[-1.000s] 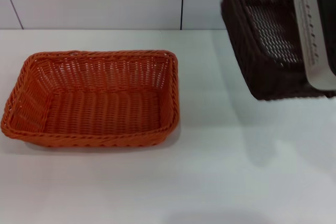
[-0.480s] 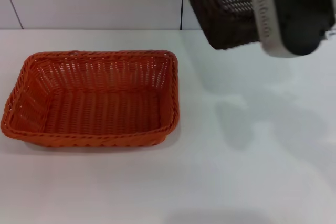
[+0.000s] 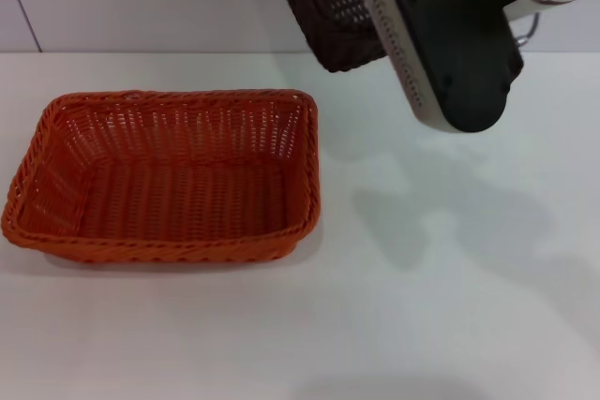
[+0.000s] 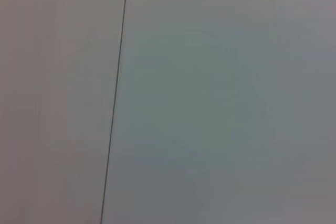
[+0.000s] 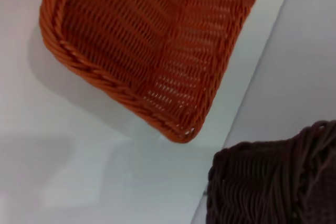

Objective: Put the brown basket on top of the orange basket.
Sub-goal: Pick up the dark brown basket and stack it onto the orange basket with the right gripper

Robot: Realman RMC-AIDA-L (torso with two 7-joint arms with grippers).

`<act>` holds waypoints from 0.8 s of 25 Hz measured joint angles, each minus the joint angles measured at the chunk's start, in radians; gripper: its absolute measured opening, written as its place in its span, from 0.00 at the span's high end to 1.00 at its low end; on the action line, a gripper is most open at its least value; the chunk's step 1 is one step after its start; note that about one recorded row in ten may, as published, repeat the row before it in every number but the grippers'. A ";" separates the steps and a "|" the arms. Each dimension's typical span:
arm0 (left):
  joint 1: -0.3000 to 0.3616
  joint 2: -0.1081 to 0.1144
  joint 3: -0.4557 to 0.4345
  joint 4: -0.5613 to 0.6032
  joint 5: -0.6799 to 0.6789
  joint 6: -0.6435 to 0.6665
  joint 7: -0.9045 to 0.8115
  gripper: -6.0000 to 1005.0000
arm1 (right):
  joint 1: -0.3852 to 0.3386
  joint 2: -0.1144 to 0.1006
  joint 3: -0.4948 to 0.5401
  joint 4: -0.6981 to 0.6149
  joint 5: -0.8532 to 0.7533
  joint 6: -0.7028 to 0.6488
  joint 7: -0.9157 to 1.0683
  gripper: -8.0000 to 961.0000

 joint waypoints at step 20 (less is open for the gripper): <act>0.021 -0.001 -0.028 0.016 -0.014 -0.009 0.005 0.23 | -0.101 -0.002 -0.019 0.094 0.323 0.204 -0.636 0.86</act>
